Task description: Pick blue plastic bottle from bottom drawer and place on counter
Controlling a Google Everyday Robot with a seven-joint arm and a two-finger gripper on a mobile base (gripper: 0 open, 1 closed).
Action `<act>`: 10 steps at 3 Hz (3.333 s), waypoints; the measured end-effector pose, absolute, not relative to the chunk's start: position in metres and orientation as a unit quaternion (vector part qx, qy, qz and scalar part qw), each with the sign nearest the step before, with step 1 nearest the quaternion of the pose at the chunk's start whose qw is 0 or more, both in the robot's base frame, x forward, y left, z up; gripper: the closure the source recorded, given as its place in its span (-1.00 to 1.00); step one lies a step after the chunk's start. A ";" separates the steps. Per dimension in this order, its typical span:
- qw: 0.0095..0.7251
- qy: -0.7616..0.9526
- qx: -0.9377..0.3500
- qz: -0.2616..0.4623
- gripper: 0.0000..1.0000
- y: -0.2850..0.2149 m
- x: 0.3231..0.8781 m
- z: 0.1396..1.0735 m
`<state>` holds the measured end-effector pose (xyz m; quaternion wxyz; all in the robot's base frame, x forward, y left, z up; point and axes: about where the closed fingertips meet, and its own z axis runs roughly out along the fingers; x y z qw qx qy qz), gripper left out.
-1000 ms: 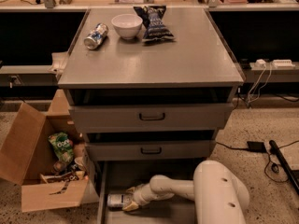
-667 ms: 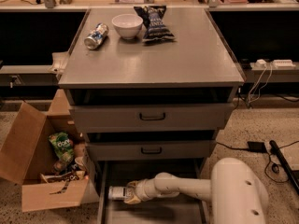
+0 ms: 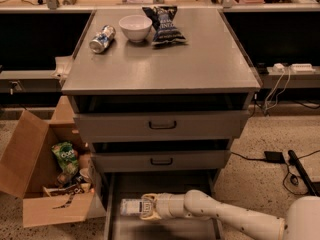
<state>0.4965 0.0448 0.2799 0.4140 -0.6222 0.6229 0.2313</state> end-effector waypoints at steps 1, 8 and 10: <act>0.414 0.622 -0.623 0.232 1.00 0.046 0.496 0.280; 0.443 0.528 -0.688 0.225 1.00 0.039 0.491 0.599; 0.470 0.507 -0.699 0.181 1.00 0.030 0.496 0.738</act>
Offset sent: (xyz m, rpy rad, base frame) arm -0.0033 -0.0121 0.1439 0.1498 0.0296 0.1451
